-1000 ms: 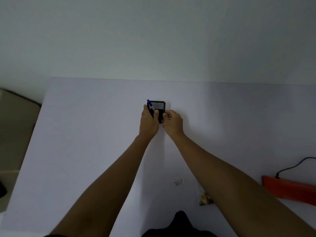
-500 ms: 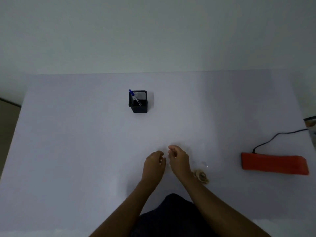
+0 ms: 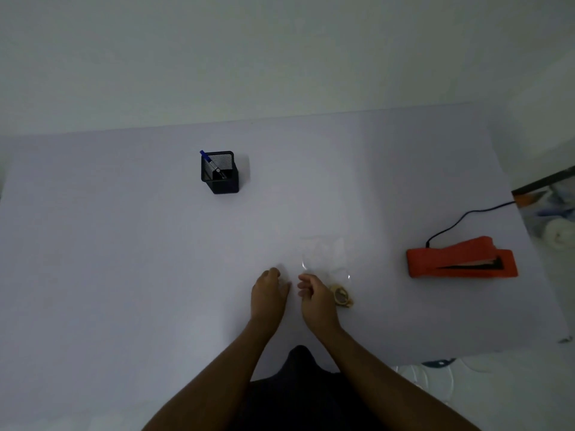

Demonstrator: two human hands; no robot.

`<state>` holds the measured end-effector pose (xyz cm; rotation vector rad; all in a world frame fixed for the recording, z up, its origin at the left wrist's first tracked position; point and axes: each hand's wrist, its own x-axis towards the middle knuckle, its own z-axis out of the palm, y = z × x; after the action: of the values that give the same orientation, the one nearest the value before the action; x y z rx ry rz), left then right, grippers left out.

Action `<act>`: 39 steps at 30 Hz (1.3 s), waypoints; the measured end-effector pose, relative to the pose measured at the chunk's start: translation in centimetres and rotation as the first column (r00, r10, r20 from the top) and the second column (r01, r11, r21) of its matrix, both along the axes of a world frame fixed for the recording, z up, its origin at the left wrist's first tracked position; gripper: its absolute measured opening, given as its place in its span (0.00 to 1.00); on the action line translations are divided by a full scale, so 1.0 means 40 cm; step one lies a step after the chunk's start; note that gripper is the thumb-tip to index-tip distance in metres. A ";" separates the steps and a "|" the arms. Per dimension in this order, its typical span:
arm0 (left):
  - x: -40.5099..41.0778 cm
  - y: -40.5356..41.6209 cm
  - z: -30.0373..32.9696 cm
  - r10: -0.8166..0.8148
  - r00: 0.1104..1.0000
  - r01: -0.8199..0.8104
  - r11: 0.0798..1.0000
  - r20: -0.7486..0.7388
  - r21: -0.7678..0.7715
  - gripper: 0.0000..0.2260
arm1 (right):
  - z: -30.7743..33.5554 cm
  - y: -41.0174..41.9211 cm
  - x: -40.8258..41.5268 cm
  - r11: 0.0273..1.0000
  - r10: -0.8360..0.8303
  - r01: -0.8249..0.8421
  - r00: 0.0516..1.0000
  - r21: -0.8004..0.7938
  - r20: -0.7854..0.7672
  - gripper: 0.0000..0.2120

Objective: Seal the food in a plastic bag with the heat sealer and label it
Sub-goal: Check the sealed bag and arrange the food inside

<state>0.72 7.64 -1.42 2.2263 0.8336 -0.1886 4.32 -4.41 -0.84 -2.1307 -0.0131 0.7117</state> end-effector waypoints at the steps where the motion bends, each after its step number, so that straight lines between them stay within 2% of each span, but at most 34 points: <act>1: 0.002 0.000 -0.002 -0.001 1.000 0.001 1.000 0.000 0.010 0.05 | 0.000 -0.002 -0.001 1.000 0.000 0.000 1.000 0.006 0.004 0.17; 9: 0.007 0.001 -0.009 -0.014 1.000 0.014 0.996 0.005 0.089 0.05 | -0.003 -0.004 -0.001 0.999 0.036 -0.037 0.999 0.019 0.010 0.16; 16: 0.003 -0.002 -0.015 0.014 1.000 -0.012 0.996 -0.021 0.085 0.06 | -0.007 0.021 -0.002 0.993 0.108 -0.108 0.994 0.037 -0.005 0.17; 20: 0.008 0.003 -0.006 0.088 0.994 -0.088 0.996 -0.069 0.005 0.04 | -0.018 0.030 -0.003 0.986 0.162 -0.161 0.987 0.038 -0.015 0.18; 24: 0.005 0.028 0.016 0.196 0.970 -0.220 0.961 -0.145 -0.167 0.11 | -0.026 0.034 -0.002 0.980 0.198 -0.198 0.980 0.014 -0.029 0.21; 26: 0.006 0.051 0.030 0.316 0.922 -0.373 0.878 -0.223 -0.300 0.10 | -0.030 0.036 0.000 0.976 0.218 -0.217 0.975 0.020 -0.032 0.22; 27: 0.006 0.065 0.040 0.391 0.882 -0.467 0.794 -0.262 -0.388 0.07 | -0.032 0.035 0.002 0.973 0.229 -0.228 0.973 0.024 -0.038 0.23; 29: 0.003 0.093 0.072 0.508 0.783 -0.616 0.548 -0.360 -0.565 0.04 | -0.031 0.031 0.006 0.968 0.252 -0.249 0.965 0.037 -0.073 0.24; 31: -0.002 0.119 0.109 0.522 0.708 -0.668 0.279 -0.475 -0.690 0.03 | -0.028 0.029 0.010 0.965 0.259 -0.253 0.961 0.063 -0.100 0.24; 32: -0.002 0.128 0.127 0.500 0.694 -0.668 0.179 -0.518 -0.722 0.03 | -0.024 0.030 0.012 0.966 0.252 -0.245 0.963 0.082 -0.092 0.23; 33: -0.003 0.133 0.137 0.474 0.689 -0.666 0.118 -0.548 -0.736 0.02 | -0.018 0.033 0.016 0.967 0.242 -0.233 0.967 0.105 -0.076 0.23; 36: 0.002 0.131 0.158 0.393 0.705 -0.665 0.076 -0.590 -0.743 0.02 | 0.009 0.037 0.028 0.963 0.208 -0.203 0.978 0.178 -0.007 0.23; 39: 0.022 0.114 0.162 0.337 0.732 -0.649 0.084 -0.592 -0.756 0.01 | 0.032 0.022 0.045 0.969 0.096 -0.114 0.991 0.220 0.091 0.16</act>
<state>1.59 12.21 5.06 0.6355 1.1705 -0.5081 6.13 -3.53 0.42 -1.9500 -0.2410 0.6540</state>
